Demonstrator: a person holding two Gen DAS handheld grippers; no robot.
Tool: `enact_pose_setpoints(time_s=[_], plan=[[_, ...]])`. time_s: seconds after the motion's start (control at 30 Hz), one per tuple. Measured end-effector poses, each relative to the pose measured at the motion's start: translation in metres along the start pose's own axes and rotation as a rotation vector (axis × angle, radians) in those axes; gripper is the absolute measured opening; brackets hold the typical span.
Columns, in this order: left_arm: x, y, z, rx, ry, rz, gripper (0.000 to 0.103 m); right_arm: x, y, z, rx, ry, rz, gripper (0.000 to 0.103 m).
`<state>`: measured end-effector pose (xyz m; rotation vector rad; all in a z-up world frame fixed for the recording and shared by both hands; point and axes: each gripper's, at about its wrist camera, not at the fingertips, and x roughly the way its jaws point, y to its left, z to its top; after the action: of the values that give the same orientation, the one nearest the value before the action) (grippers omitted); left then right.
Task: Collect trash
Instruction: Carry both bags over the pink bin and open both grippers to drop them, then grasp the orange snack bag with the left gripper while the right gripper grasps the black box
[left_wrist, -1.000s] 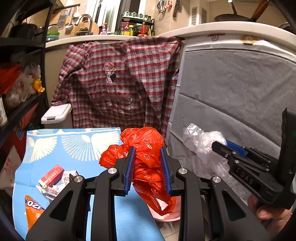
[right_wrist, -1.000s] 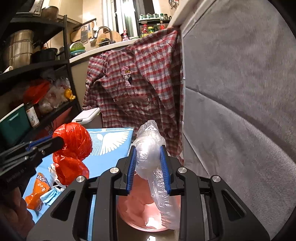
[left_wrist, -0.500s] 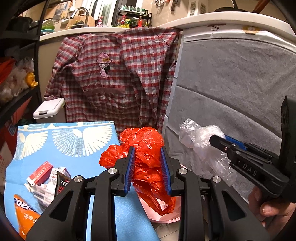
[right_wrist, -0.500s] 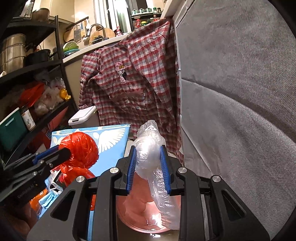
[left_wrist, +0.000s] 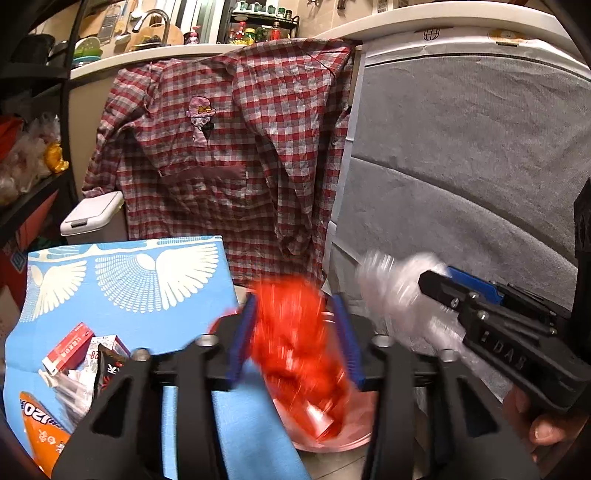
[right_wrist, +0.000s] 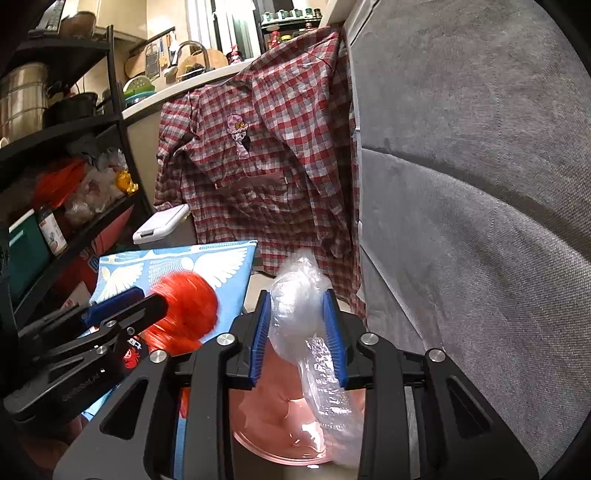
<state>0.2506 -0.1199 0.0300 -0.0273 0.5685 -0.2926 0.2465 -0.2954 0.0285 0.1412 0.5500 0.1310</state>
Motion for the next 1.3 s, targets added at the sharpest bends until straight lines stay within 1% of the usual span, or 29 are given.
enact_pose_setpoints(time_s=[0.07, 0.13, 0.27, 0.4, 0.5, 0.6, 0.67, 0.83, 0.93, 1.03, 1.13, 1.27, 1.3], plan=[[-0.002, 0.001, 0.0, -0.002, 0.0, -0.001, 0.046, 0.0, 0.001, -0.001, -0.011, -0.003, -0.011, 0.045], [-0.005, 0.004, 0.001, -0.009, -0.007, -0.004, 0.046, -0.001, 0.0, 0.0, -0.011, -0.004, -0.013, 0.047], [-0.011, 0.007, 0.002, -0.014, -0.014, -0.009, 0.046, -0.002, -0.001, 0.0, -0.006, -0.004, -0.015, 0.048], [-0.019, 0.009, 0.002, -0.007, -0.022, -0.01, 0.046, -0.005, 0.005, 0.0, -0.029, -0.021, -0.014, 0.048], [-0.029, 0.015, 0.0, -0.001, -0.034, -0.008, 0.046, -0.012, 0.011, -0.001, -0.045, -0.06, -0.03, 0.048], [-0.041, 0.024, 0.0, 0.002, -0.046, 0.003, 0.044, -0.018, 0.014, 0.0, -0.032, -0.1, -0.048, 0.048], [-0.048, 0.032, -0.001, -0.002, -0.05, 0.01, 0.043, -0.021, 0.016, 0.0, -0.009, -0.111, -0.034, 0.048], [-0.073, 0.063, -0.007, -0.012, -0.062, 0.043, 0.039, -0.023, 0.028, 0.002, 0.009, -0.114, 0.001, 0.047], [-0.089, 0.086, -0.011, -0.027, -0.067, 0.067, 0.038, -0.023, 0.042, 0.002, 0.008, -0.093, 0.037, 0.045], [-0.106, 0.109, -0.015, -0.038, -0.071, 0.096, 0.037, -0.025, 0.056, 0.001, 0.0, -0.094, 0.051, 0.045], [-0.121, 0.136, -0.02, -0.041, -0.054, 0.128, 0.037, -0.029, 0.069, 0.0, -0.003, -0.102, 0.071, 0.045], [-0.144, 0.174, -0.021, -0.037, -0.015, 0.168, 0.037, -0.032, 0.089, -0.003, 0.002, -0.094, 0.137, 0.045], [-0.148, 0.18, -0.02, -0.027, -0.01, 0.177, 0.036, -0.032, 0.094, -0.003, -0.005, -0.094, 0.145, 0.044]])
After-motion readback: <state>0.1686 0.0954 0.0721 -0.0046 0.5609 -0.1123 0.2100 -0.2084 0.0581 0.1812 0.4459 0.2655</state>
